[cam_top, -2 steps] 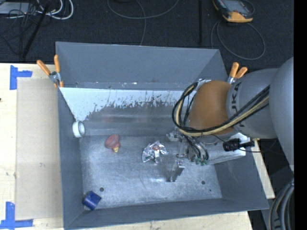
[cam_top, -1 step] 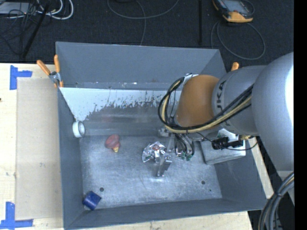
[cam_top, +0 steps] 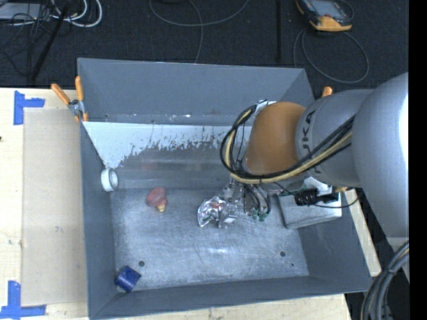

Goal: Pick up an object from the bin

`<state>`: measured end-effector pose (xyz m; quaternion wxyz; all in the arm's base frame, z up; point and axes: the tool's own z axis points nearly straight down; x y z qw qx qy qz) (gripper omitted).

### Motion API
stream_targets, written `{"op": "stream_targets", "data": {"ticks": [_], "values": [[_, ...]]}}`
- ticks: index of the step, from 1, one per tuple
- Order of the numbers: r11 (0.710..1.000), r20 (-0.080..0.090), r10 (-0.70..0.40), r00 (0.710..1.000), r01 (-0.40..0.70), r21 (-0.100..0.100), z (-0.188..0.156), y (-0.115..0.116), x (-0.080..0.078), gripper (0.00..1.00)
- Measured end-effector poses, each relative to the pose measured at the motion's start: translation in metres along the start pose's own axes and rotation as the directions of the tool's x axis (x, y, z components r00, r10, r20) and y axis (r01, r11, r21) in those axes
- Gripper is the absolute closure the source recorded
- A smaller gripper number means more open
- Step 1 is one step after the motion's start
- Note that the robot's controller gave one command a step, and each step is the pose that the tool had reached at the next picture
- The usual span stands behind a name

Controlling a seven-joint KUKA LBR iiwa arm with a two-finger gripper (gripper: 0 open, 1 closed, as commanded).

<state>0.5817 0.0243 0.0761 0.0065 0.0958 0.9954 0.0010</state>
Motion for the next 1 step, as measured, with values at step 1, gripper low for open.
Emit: {"op": "stream_targets", "data": {"ticks": [1], "values": [[1.000, -0.004, 0.027, 1.000, -0.027, 0.001, -0.1384, 0.0071, -0.0075, 1.00]]}}
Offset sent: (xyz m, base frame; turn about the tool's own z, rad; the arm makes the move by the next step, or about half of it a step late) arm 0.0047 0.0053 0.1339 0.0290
